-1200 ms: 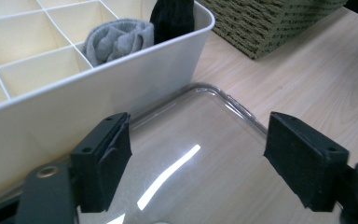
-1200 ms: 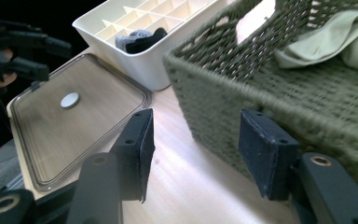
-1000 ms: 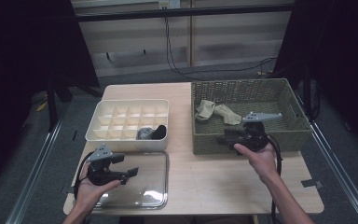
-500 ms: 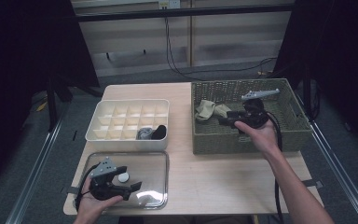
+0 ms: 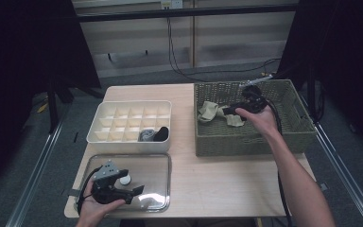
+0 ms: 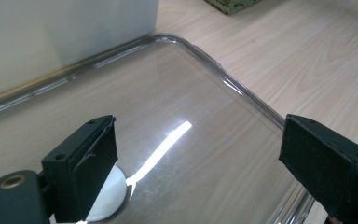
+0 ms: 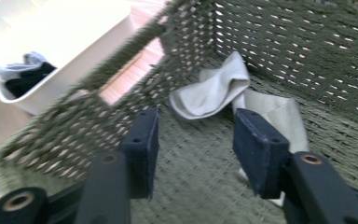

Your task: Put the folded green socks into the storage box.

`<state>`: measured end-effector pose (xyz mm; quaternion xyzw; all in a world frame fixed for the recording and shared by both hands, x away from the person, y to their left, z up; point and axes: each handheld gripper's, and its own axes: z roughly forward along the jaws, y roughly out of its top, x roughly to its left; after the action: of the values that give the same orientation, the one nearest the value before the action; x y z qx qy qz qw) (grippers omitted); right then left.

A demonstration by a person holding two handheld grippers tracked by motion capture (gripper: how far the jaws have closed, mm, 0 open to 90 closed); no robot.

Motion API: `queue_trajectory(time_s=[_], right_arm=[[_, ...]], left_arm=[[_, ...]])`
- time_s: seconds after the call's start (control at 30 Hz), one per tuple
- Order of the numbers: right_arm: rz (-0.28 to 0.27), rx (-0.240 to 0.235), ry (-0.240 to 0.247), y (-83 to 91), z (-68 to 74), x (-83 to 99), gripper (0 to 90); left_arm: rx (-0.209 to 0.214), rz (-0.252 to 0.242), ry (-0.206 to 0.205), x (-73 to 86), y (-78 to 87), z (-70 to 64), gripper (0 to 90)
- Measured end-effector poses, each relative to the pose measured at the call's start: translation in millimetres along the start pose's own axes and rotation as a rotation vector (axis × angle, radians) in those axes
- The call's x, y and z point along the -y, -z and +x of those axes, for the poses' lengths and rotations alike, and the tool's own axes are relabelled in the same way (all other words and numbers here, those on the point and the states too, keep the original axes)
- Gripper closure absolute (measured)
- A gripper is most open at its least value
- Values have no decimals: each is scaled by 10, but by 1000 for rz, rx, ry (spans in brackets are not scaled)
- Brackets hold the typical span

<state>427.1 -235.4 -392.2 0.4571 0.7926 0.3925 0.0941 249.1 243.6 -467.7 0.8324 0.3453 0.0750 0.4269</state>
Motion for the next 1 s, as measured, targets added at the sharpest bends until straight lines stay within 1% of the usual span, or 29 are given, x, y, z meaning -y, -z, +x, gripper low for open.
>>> queue_trajectory(time_s=[0.07,0.1,0.13,0.17,0.23,0.27,0.3,0.4,0.43,0.5,0.53,0.57,0.6,0.63,0.67,0.7,0.73,0.77,0.8,0.83,0.87,0.9,0.93,1.0], right_arm=[[14,10,-9,-74,-63,-24,561],[32,16,-8,-122,-98,-33,576],[45,12,-9,-165,-129,-35,589],[61,20,-13,-204,-156,-39,597],[87,18,-19,-277,-207,-45,600],[107,25,-16,-326,-241,-54,611],[127,33,-26,-356,-267,-63,613],[152,36,-38,-452,-341,-79,632],[177,46,-48,-516,-394,-78,635],[187,48,-54,-544,-419,-77,639],[198,53,-60,-572,-442,-73,644],[210,58,-67,-601,-464,-70,651],[212,59,-67,-618,-478,-66,651],[218,60,-72,-635,-496,-61,653],[221,59,-74,-653,-512,-54,654],[236,60,-84,-674,-522,-45,654],[247,61,-86,-687,-528,-41,654],[250,64,-82,-697,-533,-38,655],[251,62,-81,-710,-541,-33,653],[266,65,-91,-720,-541,-32,633],[277,71,-88,-742,-557,-23,607],[294,66,-94,-759,-560,-22,607],[300,66,-89,-776,-564,-20,607],[323,61,-85,-828,-581,-13,607]], left_arm=[[11,0,-17,-17,-5,-23,106],[17,-5,-15,-23,-8,-26,106],[29,-9,-7,-27,-12,-26,103],[30,-13,-4,-27,-15,-27,103],[19,4,-12,-29,-13,-24,102],[23,-2,-10,-26,-17,-22,101],[23,-5,-10,-26,-14,-18,100],[23,-11,-4,-34,1,-5,100],[22,-11,-4,-34,4,0,99],[27,-19,9,-32,10,3,100],[35,-21,10,-30,15,11,100],[44,-26,21,-29,18,11,100],[53,-31,31,-29,25,8,100],[51,-31,25,-29,34,2,100],[38,-28,13,-29,37,-8,99],[39,-25,16,-29,38,-11,98],[49,-33,22,-26,33,-9,97],[49,-32,20,-26,34,-9,97],[39,-28,19,-28,36,-15,97],[39,-26,14,-30,39,-12,95],[35,-28,13,-31,39,-12,95],[30,-32,9,-29,35,-13,94],[27,-28,1,-30,35,-14,94],[22,-30,5,-28,26,-7,94]])
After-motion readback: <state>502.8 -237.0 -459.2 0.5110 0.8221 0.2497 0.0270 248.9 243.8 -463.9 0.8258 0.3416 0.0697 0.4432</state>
